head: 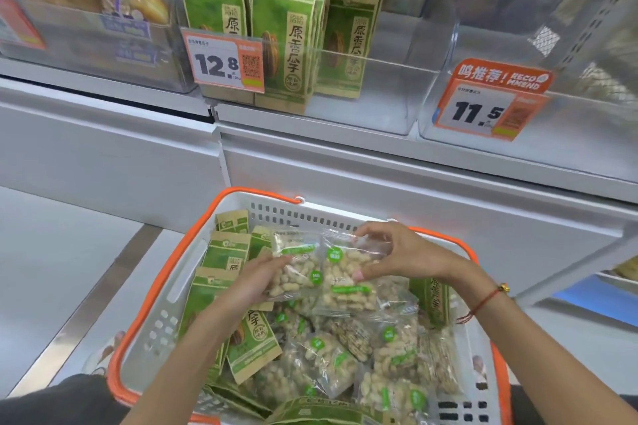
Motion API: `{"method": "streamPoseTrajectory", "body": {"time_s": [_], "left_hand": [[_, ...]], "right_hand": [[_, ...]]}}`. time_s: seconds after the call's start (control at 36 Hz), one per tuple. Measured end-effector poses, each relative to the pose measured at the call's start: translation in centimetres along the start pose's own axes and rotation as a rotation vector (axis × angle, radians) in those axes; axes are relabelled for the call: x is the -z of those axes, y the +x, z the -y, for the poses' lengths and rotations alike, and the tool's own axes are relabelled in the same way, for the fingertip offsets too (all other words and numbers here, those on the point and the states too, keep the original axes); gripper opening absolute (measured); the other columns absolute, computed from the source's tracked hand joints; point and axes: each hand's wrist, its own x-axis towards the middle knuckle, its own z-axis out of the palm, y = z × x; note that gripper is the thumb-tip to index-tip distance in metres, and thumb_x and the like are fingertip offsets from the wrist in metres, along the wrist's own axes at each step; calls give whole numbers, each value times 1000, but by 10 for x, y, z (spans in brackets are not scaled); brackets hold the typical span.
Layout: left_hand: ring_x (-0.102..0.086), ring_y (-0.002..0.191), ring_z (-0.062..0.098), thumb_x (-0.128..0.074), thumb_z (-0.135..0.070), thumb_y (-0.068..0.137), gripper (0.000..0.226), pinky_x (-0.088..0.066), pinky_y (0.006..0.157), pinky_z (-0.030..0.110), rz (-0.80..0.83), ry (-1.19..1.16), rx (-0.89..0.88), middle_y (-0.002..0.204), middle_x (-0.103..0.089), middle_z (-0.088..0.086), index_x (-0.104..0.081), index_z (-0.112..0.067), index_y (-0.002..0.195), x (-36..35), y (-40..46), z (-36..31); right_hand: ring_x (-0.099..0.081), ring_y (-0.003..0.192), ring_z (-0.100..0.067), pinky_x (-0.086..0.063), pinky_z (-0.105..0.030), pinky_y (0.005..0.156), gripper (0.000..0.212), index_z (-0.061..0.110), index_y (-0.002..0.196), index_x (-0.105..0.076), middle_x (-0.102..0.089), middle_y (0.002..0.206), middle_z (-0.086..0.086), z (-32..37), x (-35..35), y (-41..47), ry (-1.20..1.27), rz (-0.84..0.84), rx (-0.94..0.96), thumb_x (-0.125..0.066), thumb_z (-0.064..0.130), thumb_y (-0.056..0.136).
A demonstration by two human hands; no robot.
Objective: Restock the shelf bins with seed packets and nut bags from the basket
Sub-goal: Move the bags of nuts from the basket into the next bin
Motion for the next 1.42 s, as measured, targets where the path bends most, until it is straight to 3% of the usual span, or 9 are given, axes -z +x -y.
{"method": "streamPoseTrajectory", "body": {"time_s": [0.36, 0.5, 0.64, 0.75, 0.92, 1.03, 1.17, 1.33, 1.42], "left_hand": [[-61, 70, 0, -76, -11, 76, 36, -43, 59, 15, 48, 283, -116, 88, -65, -4, -60, -15, 107, 4, -5, -12], [-51, 111, 16, -73, -47, 72, 41, -36, 96, 29, 140, 376, -96, 119, -60, -3, -71, -19, 103, 8, -13, -14], [-57, 95, 9, -69, -42, 73, 41, -46, 76, 26, 341, -24, -2, 108, -61, -3, -60, -23, 109, 1, -15, -11], [-49, 120, 31, -83, -47, 62, 88, -46, 97, 51, 388, -309, 66, 141, -43, 3, -43, -25, 137, 1, -11, -2], [-37, 135, 31, -59, -54, 79, 90, -29, 111, 40, 430, -371, 32, 151, -23, 18, -16, -22, 150, -4, -12, -1], [-40, 134, 23, -86, -54, 48, 118, -26, 112, 36, 382, -432, -104, 148, -39, 11, -31, -17, 146, 1, -11, -2], [-44, 128, 15, -46, -61, 85, 53, -24, 112, 33, 198, -184, -261, 131, -49, -10, -45, -33, 130, -7, -13, -11], [-39, 135, 21, -25, -83, 76, 93, -19, 114, 44, 35, 47, -327, 144, -44, -2, -41, -22, 143, -15, -24, -37], [-50, 114, -4, -39, -83, 71, 74, -34, 100, 15, 98, 122, -391, 126, -55, -15, -53, -30, 122, -16, -30, -46]], "right_hand": [[-63, 92, -7, -48, -17, 76, 42, 27, 95, -62, -66, 105, 10, -9, 26, -17, -43, -88, -45, -88, 20, 63], [-59, 86, -2, -52, -26, 77, 36, 31, 92, -64, -65, 105, 11, 4, 7, -12, -157, 10, 43, -87, 25, 65], [-59, 90, -15, -52, -31, 82, 40, 31, 101, -66, -64, 107, 6, 2, -7, -5, -131, 38, 47, -86, 28, 66], [-57, 91, -4, -50, -19, 82, 53, 37, 110, -60, -57, 112, 0, -1, -12, -4, 13, -18, 3, -87, 30, 65], [-58, 107, -10, -51, -20, 88, 54, 32, 115, -56, -56, 122, -3, -2, -15, -2, 110, -61, -64, -84, 24, 70], [-58, 110, -13, -51, -17, 79, 55, 29, 118, -52, -54, 123, -4, -1, -11, -4, 266, -126, -99, -81, 20, 72], [-55, 113, -12, -46, -19, 86, 58, 30, 119, -50, -53, 121, 1, 3, -15, -3, 331, -195, -88, -81, 22, 72], [-59, 91, -5, -48, -11, 70, 58, 32, 117, -49, -56, 112, 2, 19, -30, -4, 209, -281, 57, -83, 20, 71], [-60, 80, -8, -51, -17, 69, 56, 32, 114, -51, -58, 111, -2, 31, -26, -8, 250, -362, 120, -83, 20, 70]]}}
